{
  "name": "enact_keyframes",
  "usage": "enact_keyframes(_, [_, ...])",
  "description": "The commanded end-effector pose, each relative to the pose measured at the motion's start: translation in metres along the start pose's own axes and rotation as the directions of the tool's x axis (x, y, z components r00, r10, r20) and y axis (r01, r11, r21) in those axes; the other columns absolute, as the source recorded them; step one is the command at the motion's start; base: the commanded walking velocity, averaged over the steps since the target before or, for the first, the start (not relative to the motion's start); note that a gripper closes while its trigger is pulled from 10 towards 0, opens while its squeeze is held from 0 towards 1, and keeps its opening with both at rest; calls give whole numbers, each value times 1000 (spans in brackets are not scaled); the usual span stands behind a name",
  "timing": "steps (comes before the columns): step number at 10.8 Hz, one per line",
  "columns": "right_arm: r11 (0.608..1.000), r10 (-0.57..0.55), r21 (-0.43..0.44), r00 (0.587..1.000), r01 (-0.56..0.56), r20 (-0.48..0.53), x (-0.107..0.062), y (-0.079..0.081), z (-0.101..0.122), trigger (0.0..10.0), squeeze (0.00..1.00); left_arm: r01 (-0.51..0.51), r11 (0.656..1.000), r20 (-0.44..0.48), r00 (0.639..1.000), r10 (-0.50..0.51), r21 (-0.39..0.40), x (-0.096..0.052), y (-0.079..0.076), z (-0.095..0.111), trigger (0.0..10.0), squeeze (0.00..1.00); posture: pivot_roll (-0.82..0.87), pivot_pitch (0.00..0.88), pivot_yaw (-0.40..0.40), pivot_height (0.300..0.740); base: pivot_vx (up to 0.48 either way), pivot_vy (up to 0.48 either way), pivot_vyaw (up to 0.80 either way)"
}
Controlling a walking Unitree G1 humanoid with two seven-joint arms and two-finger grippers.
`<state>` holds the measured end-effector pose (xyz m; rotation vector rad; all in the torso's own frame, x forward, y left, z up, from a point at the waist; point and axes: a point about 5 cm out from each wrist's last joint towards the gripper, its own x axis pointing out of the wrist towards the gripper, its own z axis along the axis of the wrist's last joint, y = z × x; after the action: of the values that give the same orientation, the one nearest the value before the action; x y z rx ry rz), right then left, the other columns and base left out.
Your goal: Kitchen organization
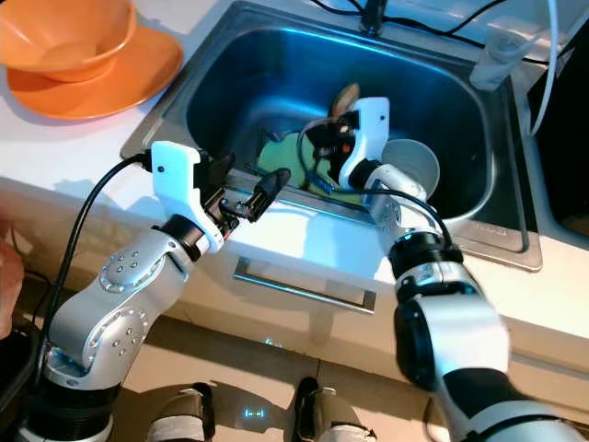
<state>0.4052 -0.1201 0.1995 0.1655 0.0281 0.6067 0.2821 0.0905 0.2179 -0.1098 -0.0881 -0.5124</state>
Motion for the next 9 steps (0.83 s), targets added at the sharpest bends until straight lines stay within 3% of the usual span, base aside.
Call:
enact_keyframes(1, [1000,-17,5,998,17,-68,-7,-8,-16,10000,0,44,999,11,999,-45,22,-2,-7,5,10000,0,132,249,-94,740,0,0,0])
enact_keyframes(4, [996,-85,-33,996,85,-21,-6,-19,15,10000,0,37,999,4,999,-37,35,-6,-5,6,10000,0,151,249,-92,740,0,0,0])
enact_keyframes(5, [991,-103,-84,995,102,-3,-2,-19,31,10000,0,35,999,3,999,-36,33,-7,-5,6,10000,0,146,248,-93,740,0,0,0])
enact_keyframes(8, [987,-107,-121,994,105,-11,5,-11,32,10000,0,48,998,4,999,-48,31,-6,-10,6,10000,0,148,247,-100,740,0,0,0])
enact_keyframes(9, [988,-109,-107,994,107,-10,7,-8,31,10000,1000,54,998,2,999,-54,35,-6,-11,6,10000,0,154,247,-98,740,0,0,0])
